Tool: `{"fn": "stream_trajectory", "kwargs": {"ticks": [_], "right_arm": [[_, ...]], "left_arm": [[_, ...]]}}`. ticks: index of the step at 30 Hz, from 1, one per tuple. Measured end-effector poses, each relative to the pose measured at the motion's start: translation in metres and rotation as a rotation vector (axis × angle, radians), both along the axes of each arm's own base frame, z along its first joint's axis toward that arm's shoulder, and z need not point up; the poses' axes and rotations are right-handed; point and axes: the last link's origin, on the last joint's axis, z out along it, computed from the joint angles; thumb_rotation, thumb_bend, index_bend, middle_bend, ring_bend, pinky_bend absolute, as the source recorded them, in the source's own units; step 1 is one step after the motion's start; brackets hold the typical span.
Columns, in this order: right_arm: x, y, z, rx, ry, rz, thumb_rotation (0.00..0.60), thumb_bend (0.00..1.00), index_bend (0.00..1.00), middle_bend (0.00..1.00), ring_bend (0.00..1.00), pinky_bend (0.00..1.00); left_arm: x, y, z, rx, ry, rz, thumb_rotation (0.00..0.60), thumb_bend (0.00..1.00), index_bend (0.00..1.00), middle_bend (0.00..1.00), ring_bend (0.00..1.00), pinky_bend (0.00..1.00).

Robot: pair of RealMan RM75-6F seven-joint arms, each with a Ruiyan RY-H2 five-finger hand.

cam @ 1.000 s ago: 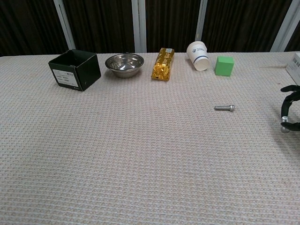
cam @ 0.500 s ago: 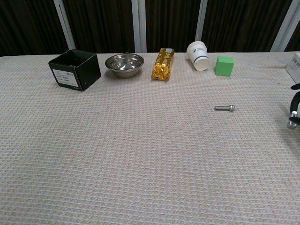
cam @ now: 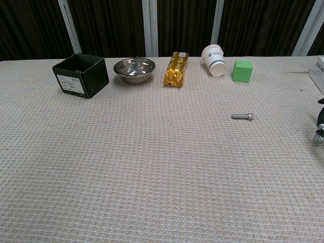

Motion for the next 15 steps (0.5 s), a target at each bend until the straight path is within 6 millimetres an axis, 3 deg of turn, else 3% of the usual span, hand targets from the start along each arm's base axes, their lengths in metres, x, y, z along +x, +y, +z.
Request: {"fn": "stream_trajectory", "kwargs": {"ticks": [15], "right_arm": [[-0.0047,0.0002,-0.0014,0.003,-0.027,-0.011,0.600,0.35,0.60,0.00,0.00,0.00]], "left_arm": [[0.0004,0.0000,-0.0001,0.003,0.000,0.000,0.600,0.04,0.10,0.10,0.01,0.01]]}}
